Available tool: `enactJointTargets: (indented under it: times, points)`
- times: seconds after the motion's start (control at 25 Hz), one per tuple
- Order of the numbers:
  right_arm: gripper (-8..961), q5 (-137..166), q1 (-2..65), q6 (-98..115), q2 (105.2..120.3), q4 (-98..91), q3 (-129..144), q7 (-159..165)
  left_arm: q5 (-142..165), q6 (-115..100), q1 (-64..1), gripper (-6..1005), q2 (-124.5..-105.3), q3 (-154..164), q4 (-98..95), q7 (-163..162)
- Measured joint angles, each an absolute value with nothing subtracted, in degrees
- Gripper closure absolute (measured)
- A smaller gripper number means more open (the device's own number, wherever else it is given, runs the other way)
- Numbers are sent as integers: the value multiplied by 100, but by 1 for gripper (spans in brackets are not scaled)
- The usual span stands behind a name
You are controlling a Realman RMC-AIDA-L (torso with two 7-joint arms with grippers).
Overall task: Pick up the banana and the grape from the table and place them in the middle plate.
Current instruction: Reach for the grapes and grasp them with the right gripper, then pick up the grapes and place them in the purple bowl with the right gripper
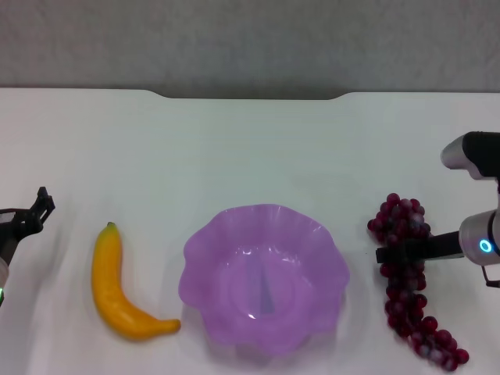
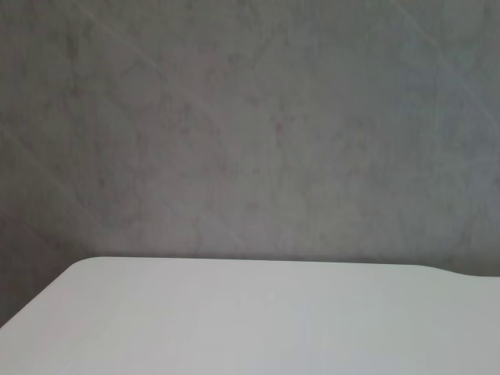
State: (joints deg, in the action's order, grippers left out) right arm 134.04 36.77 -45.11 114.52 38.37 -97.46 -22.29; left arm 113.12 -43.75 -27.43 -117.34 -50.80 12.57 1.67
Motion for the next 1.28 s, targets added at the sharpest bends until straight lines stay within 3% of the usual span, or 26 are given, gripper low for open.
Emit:
enactJointTargets:
  times: [0.44, 0.76, 1.28]
  points:
    - [77, 13368, 3691, -4314, 11469, 3790, -9416, -2279, 11312, -4401, -2738, 106, -11734, -5080, 1257, 167]
    - [286, 13320, 3647, -3867, 11486, 3814, -9093, -2283, 11312, -4404, -2728, 106, -11733, -5105, 1257, 167]
    - [366, 13218, 3531, -3403, 11479, 3779, -8756, -2318, 11312, -4403, -2729, 105, -11733, -5079, 1257, 167]
